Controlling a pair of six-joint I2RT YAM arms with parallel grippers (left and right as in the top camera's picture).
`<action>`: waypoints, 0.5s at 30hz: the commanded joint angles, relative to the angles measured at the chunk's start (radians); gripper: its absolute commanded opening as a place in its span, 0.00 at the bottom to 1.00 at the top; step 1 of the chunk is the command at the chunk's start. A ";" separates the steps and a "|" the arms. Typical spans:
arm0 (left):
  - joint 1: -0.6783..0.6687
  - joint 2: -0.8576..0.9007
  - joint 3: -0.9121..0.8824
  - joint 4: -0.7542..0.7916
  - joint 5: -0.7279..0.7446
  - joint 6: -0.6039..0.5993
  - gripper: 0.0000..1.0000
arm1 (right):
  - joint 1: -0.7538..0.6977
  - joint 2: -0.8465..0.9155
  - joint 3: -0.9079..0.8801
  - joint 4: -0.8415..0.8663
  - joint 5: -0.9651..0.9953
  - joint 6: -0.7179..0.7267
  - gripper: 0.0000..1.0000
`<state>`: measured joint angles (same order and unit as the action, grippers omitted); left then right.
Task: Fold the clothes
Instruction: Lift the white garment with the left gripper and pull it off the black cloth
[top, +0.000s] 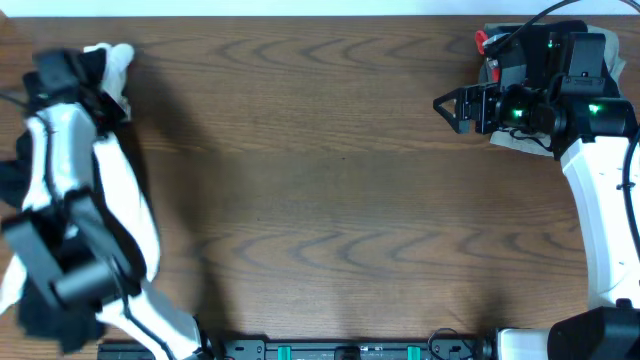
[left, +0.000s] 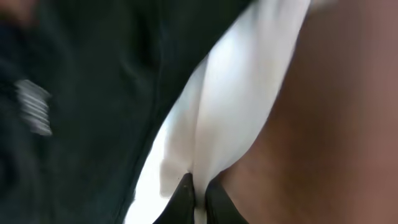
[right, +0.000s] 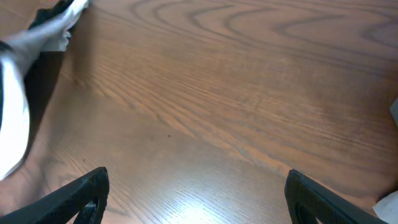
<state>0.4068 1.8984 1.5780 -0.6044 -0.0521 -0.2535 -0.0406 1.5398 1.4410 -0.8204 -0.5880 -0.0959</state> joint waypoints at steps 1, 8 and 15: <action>-0.003 -0.168 0.113 0.007 0.052 0.024 0.06 | -0.010 0.002 0.015 -0.003 -0.003 -0.014 0.88; 0.049 -0.313 0.246 0.008 0.041 0.031 0.06 | -0.010 0.002 0.015 -0.018 -0.003 -0.014 0.88; 0.160 -0.333 0.339 -0.046 0.046 0.031 0.06 | -0.010 0.002 0.015 -0.035 -0.003 -0.014 0.88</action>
<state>0.5335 1.5734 1.8698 -0.6418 0.0006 -0.2352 -0.0406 1.5398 1.4410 -0.8520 -0.5869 -0.0959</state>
